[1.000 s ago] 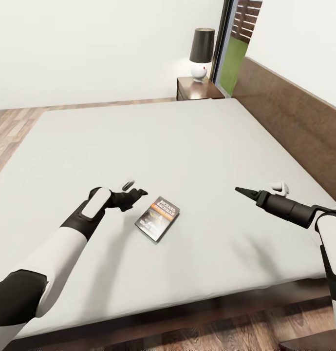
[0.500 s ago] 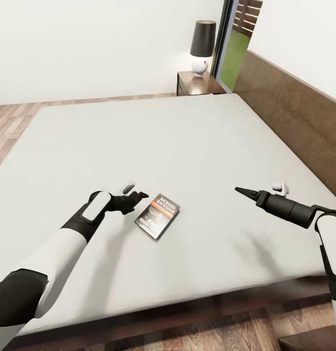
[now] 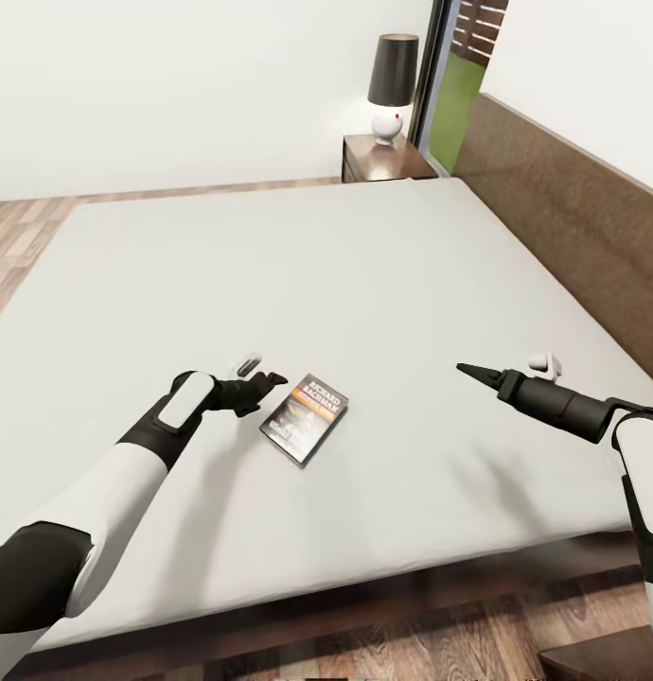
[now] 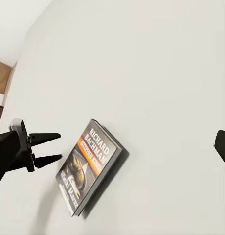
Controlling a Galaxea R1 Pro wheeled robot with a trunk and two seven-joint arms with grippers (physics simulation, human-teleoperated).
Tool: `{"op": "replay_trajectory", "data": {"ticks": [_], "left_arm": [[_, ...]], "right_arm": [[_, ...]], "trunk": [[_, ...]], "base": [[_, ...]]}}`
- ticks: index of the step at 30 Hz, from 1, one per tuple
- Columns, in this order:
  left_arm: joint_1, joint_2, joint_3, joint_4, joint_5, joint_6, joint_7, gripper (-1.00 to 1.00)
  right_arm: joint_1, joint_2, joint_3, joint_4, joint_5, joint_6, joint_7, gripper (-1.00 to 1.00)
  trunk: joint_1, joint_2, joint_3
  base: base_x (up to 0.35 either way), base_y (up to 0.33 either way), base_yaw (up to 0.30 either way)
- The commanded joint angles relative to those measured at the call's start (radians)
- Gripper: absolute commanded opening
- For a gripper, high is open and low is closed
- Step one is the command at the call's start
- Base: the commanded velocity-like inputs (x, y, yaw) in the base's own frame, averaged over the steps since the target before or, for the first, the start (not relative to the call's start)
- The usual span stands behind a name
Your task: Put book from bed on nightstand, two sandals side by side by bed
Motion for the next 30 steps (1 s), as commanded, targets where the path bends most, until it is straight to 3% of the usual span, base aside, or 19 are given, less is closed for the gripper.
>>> {"op": "replay_trajectory", "data": {"ticks": [1, 10, 30], "left_arm": [[0.0, 0.002, -0.005, -0.002, 0.011, 0.0, 0.009, 1.0], [0.002, 0.002, -0.005, -0.002, 0.011, 0.002, 0.007, 1.0], [0.007, -0.003, -0.006, 0.032, 0.01, 0.016, -0.062, 1.0]], "right_arm": [[-0.001, 0.0, -0.001, 0.0, 0.01, 0.004, 0.01, 1.0], [-0.001, 0.0, -0.002, 0.0, 0.01, 0.004, 0.01, 1.0], [-0.001, 0.0, -0.003, 0.0, 0.01, 0.004, 0.02, 1.0]], "trunk": [[0.0, 0.0, -0.001], [0.0, 0.0, -0.001], [0.0, 0.0, -0.001]], "base": [[0.0, 0.0, -0.141], [0.0, 0.0, -0.135], [0.0, 0.0, -0.025]]}}
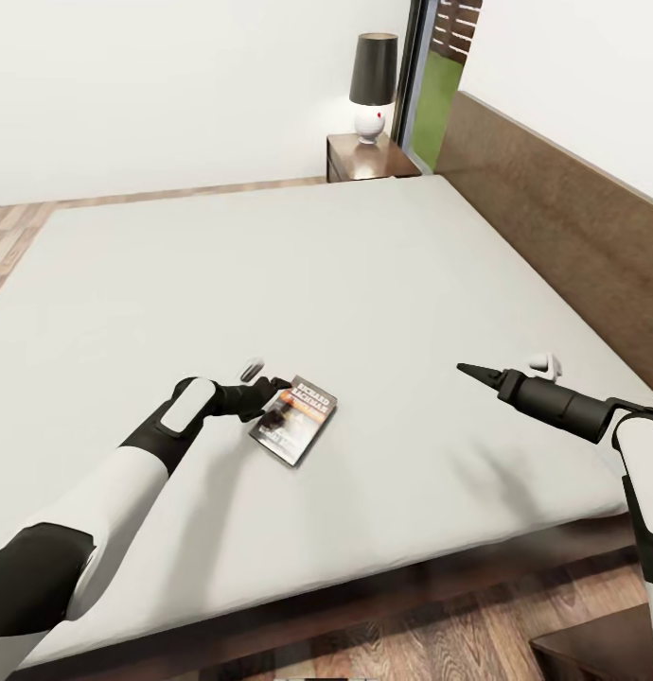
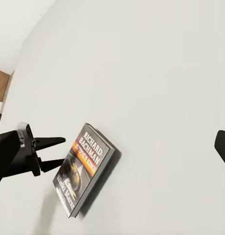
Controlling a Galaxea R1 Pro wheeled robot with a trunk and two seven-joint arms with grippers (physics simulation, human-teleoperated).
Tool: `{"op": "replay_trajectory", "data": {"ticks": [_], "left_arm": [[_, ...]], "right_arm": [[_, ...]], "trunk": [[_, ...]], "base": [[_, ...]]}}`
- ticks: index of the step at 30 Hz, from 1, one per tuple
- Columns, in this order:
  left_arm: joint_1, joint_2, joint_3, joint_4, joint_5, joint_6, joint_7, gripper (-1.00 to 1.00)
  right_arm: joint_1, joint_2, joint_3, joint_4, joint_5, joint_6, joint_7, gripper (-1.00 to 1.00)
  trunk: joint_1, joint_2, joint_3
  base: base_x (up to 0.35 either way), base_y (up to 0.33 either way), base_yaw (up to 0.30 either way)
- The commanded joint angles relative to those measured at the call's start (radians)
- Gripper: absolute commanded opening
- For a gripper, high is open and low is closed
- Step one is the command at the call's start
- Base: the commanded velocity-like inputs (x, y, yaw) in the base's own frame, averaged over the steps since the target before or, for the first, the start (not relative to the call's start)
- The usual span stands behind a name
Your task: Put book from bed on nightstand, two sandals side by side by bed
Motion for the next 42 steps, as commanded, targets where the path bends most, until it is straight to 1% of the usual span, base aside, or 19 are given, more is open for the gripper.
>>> {"op": "replay_trajectory", "data": {"ticks": [1, 10, 33, 37, 42], "left_arm": [[0.0, 0.001, -0.005, -0.001, 0.011, 0.0, 0.008, 1.0], [0.0, 0.001, -0.006, -0.001, 0.012, 0.002, 0.007, 1.0], [0.003, -0.004, -0.007, -0.006, 0.015, -0.001, 0.006, 1.0], [0.006, -0.007, -0.007, -0.008, 0.015, -0.004, 0.006, 1.0], [0.009, -0.008, -0.007, -0.009, 0.015, -0.006, 0.006, 1.0]], "right_arm": [[-0.001, 0.0, -0.001, 0.0, 0.009, 0.004, 0.012, 1.0], [-0.001, 0.0, -0.001, 0.0, 0.009, 0.004, 0.018, 1.0], [-0.001, 0.0, -0.001, 0.0, 0.009, 0.004, 0.019, 1.0], [-0.001, 0.0, -0.001, 0.0, 0.009, 0.004, 0.019, 1.0], [-0.001, 0.0, -0.001, 0.0, 0.009, 0.004, 0.019, 1.0]], "trunk": [[0.0, 0.0, -0.001], [0.0, 0.0, -0.001], [0.0, 0.0, -0.001], [0.0, 0.0, -0.001], [0.0, 0.0, -0.001]], "base": [[0.0, 0.0, -0.022], [0.0, 0.0, -0.077], [0.0, 0.0, -0.244], [-0.044, -0.019, -0.14], [-0.194, -0.082, -0.056]]}}
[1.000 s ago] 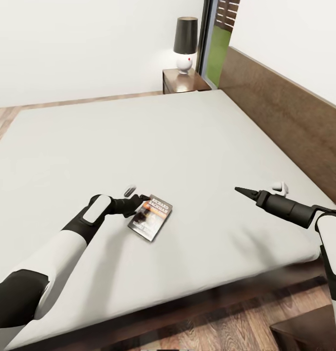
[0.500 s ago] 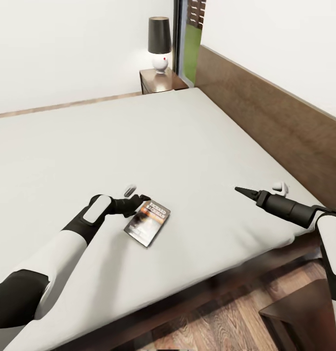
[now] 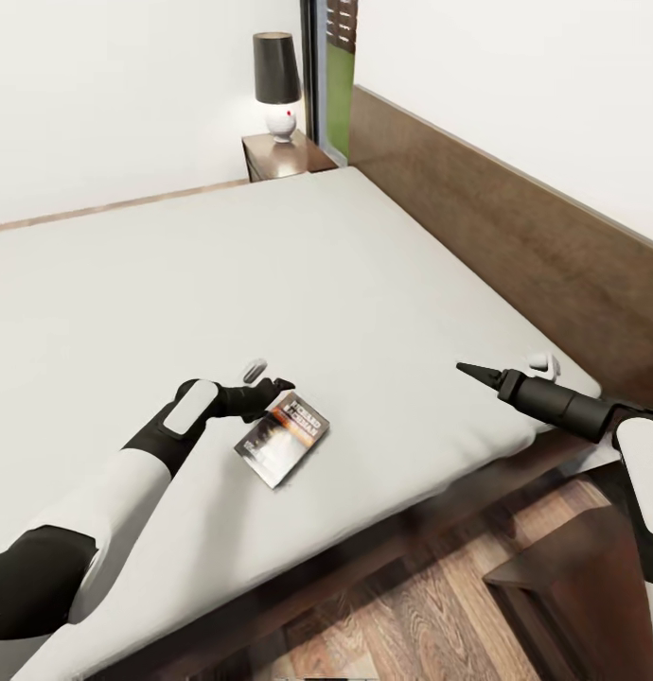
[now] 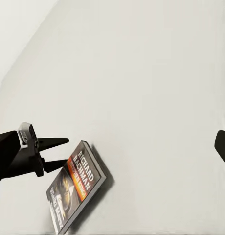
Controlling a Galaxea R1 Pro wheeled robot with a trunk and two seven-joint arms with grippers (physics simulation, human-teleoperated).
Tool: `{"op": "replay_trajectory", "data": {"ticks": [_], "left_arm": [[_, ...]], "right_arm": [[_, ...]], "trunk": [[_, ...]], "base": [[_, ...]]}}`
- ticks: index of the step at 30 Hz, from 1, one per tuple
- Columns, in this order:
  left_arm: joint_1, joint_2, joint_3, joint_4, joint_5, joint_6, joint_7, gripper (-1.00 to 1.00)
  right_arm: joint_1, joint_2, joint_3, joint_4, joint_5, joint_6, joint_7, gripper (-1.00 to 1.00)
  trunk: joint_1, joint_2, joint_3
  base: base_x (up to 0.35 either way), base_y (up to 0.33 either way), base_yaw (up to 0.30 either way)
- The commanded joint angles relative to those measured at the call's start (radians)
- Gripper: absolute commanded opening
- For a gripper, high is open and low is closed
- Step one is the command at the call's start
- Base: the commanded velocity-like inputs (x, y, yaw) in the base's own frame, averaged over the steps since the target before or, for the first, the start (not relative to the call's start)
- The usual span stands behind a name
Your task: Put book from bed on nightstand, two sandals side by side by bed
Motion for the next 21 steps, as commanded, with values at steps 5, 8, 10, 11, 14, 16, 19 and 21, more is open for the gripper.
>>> {"op": "replay_trajectory", "data": {"ticks": [5, 8, 10, 11, 14, 16, 19, 21], "left_arm": [[0.002, 0.002, -0.005, -0.002, 0.011, 0.001, 0.009, 1.0], [0.003, 0.004, -0.004, -0.002, 0.011, 0.001, 0.009, 1.0], [0.003, 0.005, -0.004, -0.002, 0.011, 0.0, 0.009, 1.0], [0.004, 0.005, -0.004, -0.002, 0.011, 0.0, 0.009, 1.0], [0.007, 0.007, -0.004, -0.002, 0.012, -0.001, 0.009, 1.0], [0.009, 0.008, -0.004, -0.003, 0.012, -0.001, 0.009, 1.0], [0.011, 0.009, -0.004, -0.003, 0.012, -0.003, 0.006, 1.0], [0.011, 0.01, -0.004, -0.004, 0.012, -0.003, 0.005, 1.0]], "right_arm": [[-0.001, 0.0, -0.001, 0.0, 0.009, 0.004, 0.01, 1.0], [-0.001, 0.0, -0.001, 0.0, 0.009, 0.004, 0.011, 1.0], [-0.001, 0.0, 0.0, 0.0, 0.009, 0.004, 0.011, 1.0], [-0.001, 0.0, 0.0, 0.0, 0.009, 0.004, 0.011, 1.0], [-0.001, 0.0, 0.0, 0.0, 0.009, 0.004, 0.012, 1.0], [-0.001, 0.0, 0.0, 0.0, 0.009, 0.004, 0.012, 1.0], [-0.001, 0.0, 0.0, 0.0, 0.009, 0.004, 0.012, 1.0], [-0.001, 0.0, 0.0, 0.0, 0.009, 0.004, 0.012, 1.0]], "trunk": [[0.0, 0.0, -0.001], [0.0, 0.0, -0.001], [0.0, 0.0, -0.001], [0.0, 0.0, -0.001], [0.0, 0.0, -0.001], [0.0, 0.0, -0.001], [0.0, 0.0, -0.001], [0.0, 0.0, -0.001]], "base": [[-0.271, -0.113, -0.021], [-0.292, -0.105, -0.006], [-0.216, -0.068, -0.004], [-0.154, -0.048, -0.003], [-0.115, -0.036, -0.002], [-0.071, -0.022, -0.001], [-0.035, -0.011, -0.001], [-0.026, -0.007, 0.0]]}}
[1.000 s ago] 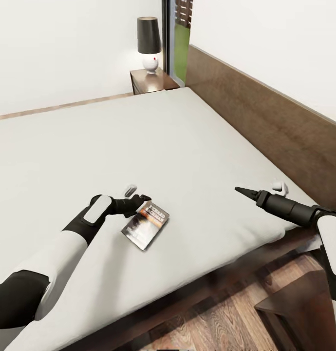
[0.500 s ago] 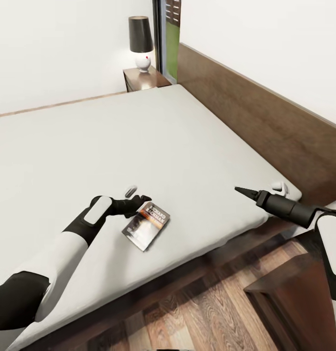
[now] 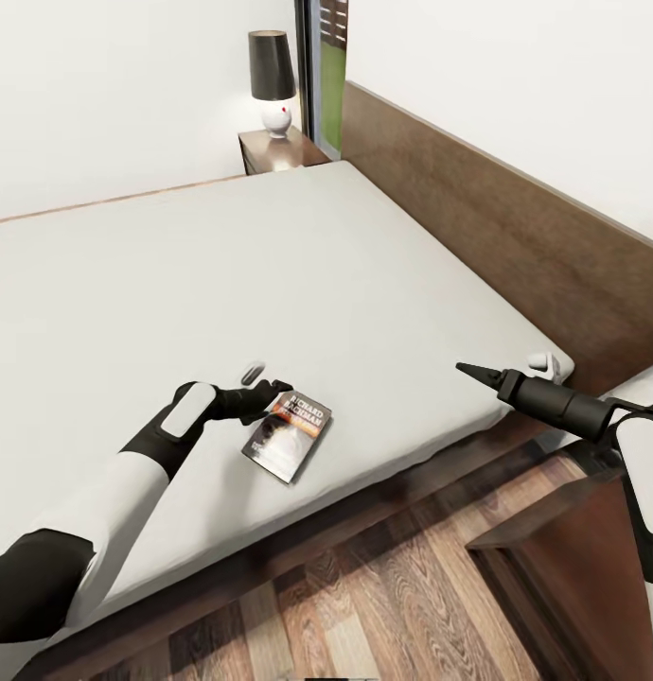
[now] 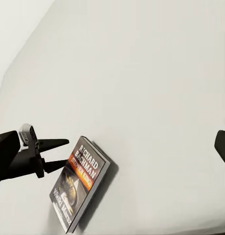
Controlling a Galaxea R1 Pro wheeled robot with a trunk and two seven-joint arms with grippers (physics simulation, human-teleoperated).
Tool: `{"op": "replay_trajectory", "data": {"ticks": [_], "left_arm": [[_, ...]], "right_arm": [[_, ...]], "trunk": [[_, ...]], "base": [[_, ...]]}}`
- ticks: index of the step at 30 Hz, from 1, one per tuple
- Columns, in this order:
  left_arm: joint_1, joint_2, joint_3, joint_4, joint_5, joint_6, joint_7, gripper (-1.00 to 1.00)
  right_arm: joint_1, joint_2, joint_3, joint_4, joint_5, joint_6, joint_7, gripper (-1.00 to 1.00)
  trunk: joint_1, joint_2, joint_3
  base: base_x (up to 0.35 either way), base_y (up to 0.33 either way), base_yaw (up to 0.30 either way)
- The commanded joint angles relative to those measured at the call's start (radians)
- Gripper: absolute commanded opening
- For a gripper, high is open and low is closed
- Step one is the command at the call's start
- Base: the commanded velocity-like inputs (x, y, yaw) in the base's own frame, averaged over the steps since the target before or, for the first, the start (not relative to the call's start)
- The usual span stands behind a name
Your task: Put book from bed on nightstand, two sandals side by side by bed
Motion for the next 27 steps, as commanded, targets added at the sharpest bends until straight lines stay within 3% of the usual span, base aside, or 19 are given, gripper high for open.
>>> {"op": "replay_trajectory", "data": {"ticks": [1, 13, 27], "left_arm": [[0.0, 0.001, -0.006, -0.001, 0.005, 0.002, 0.01, 1.0], [0.001, 0.003, -0.006, -0.005, 0.006, 0.003, 0.002, 1.0], [0.007, 0.005, -0.004, -0.007, 0.006, 0.002, 0.002, 1.0]], "right_arm": [[-0.001, 0.0, -0.001, 0.0, 0.009, 0.004, 0.01, 1.0], [-0.001, 0.0, -0.001, 0.0, 0.009, 0.004, 0.01, 1.0], [-0.001, 0.0, -0.001, 0.0, 0.009, 0.004, 0.01, 1.0]], "trunk": [[0.0, 0.0, -0.001], [0.0, 0.0, -0.001], [0.0, 0.0, -0.001]], "base": [[-0.044, -0.014, 0.0], [-0.165, -0.099, 0.0], [-0.046, -0.026, 0.0]]}}
